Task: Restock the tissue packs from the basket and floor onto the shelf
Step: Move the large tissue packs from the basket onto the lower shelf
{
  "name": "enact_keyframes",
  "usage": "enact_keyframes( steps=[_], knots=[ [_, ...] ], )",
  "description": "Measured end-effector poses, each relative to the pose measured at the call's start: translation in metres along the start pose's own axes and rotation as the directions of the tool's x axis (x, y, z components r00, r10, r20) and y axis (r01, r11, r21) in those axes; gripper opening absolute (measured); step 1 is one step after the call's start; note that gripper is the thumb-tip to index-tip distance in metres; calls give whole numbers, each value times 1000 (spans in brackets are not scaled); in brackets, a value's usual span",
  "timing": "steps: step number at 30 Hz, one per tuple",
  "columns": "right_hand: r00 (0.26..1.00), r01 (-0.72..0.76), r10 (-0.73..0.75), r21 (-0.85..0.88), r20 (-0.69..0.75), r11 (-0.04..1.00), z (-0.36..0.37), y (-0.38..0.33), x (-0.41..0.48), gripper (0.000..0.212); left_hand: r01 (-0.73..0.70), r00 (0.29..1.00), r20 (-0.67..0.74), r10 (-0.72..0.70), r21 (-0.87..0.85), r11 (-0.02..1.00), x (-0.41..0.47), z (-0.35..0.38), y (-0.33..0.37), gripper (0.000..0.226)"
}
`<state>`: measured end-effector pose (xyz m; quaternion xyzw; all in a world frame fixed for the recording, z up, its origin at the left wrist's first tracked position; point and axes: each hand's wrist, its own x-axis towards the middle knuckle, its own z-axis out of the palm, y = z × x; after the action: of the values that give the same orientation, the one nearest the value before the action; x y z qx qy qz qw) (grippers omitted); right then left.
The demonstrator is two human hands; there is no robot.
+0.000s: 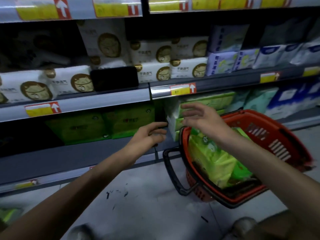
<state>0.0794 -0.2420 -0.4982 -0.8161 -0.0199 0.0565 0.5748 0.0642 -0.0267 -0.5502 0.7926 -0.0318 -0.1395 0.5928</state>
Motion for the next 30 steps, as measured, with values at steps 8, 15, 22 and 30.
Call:
enact_keyframes(
  steps=[8,15,22,30],
  knots=[
    [961,-19,-25,-155,-277,988,-92,57,-3,29,-6,990,138,1,31,1000,25,80,16,46],
    [963,-266,193,-555,-189,788,-103,95,-1,88,113,980,162,-115,25,993,56,134,8,68],
    [924,-373,318,-684,-213,627,-82,117,0,120,129,984,129,-121,-57,990,64,154,0,61],
    [911,-323,86,-569,-402,757,-73,103,-2,101,123,987,115,-110,-114,986,64,141,-11,53]
  ],
)
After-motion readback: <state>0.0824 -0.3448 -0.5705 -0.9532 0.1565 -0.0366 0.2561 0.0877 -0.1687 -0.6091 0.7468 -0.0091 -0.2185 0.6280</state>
